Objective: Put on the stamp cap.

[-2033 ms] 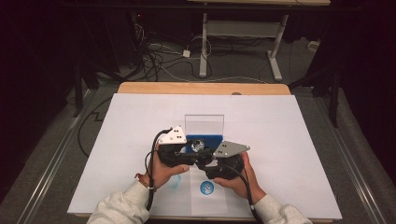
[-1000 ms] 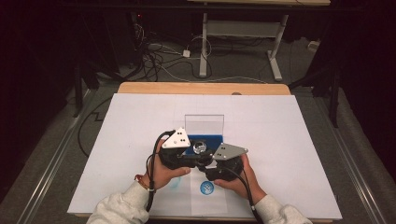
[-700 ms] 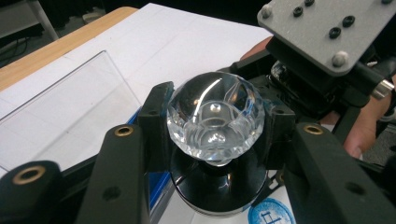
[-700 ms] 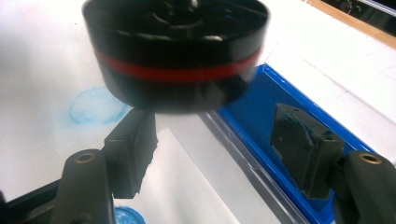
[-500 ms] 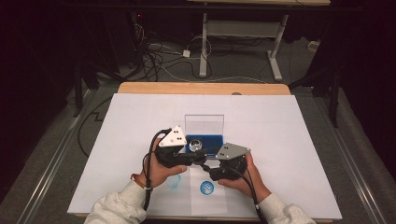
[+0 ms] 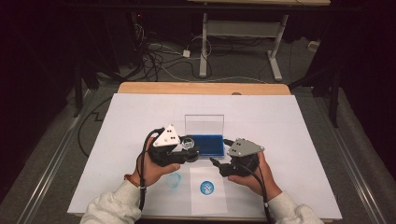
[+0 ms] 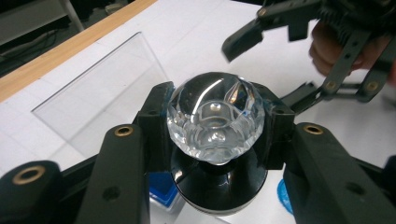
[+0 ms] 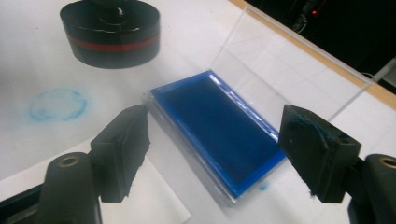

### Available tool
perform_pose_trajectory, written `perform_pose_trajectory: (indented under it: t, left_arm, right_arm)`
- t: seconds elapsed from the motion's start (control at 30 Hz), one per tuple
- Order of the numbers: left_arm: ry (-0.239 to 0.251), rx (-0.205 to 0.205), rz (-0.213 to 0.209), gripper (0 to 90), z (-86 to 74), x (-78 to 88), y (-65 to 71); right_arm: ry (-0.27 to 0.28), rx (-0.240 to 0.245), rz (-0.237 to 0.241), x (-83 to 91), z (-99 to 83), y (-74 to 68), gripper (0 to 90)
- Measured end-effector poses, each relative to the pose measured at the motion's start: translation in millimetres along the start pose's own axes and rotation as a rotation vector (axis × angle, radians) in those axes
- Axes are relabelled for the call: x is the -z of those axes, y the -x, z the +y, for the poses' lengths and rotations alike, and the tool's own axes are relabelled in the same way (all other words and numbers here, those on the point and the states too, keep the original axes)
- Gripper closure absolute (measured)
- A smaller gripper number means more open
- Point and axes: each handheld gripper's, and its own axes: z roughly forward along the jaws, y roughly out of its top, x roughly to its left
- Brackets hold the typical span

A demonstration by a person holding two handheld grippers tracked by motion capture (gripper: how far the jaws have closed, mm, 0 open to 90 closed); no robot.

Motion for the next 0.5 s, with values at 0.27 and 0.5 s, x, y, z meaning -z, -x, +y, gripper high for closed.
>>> perform_pose_trajectory:
  t: [0.27, 0.5]
  left_arm:
    - [-0.004, 0.006, 0.023, 54.4, -2.7, 4.2, -5.8]
    - [-0.008, 0.005, 0.041, 54.3, -3.3, 7.3, -8.3]
  right_arm:
    - [0.021, -0.001, -0.031, 11.5, -1.3, 6.3, 25.1]
    - [0.024, 0.005, -0.057, 19.0, -3.5, 7.8, 25.1]
